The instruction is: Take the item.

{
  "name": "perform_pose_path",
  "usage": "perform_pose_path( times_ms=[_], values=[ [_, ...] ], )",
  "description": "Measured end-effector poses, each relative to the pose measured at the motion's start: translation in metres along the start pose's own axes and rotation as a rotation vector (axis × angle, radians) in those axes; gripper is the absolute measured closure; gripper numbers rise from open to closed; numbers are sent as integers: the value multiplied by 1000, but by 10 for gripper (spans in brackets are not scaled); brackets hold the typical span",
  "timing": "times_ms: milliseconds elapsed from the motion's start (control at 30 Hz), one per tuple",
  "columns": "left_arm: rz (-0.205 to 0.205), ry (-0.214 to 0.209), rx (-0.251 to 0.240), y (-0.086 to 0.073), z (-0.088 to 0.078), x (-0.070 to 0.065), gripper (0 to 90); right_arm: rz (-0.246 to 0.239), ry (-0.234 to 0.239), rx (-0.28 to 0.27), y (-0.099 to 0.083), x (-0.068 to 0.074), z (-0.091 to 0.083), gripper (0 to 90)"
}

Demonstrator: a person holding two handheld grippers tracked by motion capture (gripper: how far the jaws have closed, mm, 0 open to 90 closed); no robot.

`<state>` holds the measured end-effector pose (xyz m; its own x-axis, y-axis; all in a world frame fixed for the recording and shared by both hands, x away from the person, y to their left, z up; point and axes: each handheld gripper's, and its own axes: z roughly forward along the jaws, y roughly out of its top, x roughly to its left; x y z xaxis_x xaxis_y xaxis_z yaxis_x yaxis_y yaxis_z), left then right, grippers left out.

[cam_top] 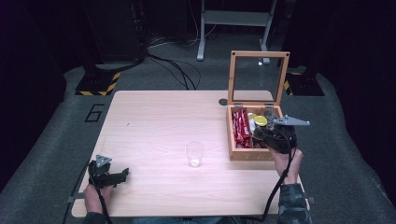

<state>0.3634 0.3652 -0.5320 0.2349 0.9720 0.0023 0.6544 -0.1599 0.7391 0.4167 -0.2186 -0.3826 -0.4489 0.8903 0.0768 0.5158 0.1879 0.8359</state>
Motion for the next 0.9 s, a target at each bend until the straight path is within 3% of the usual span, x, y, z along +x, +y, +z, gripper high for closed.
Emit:
perform_pose_path(
  times_ms=[233,900],
  values=[
    [0,0,0,0,0,0,69,-15,33,-7,2,10,4,770],
    [0,-3,7,0,-1,0,70,-104,176,-29,24,67,24,772]
  ],
)
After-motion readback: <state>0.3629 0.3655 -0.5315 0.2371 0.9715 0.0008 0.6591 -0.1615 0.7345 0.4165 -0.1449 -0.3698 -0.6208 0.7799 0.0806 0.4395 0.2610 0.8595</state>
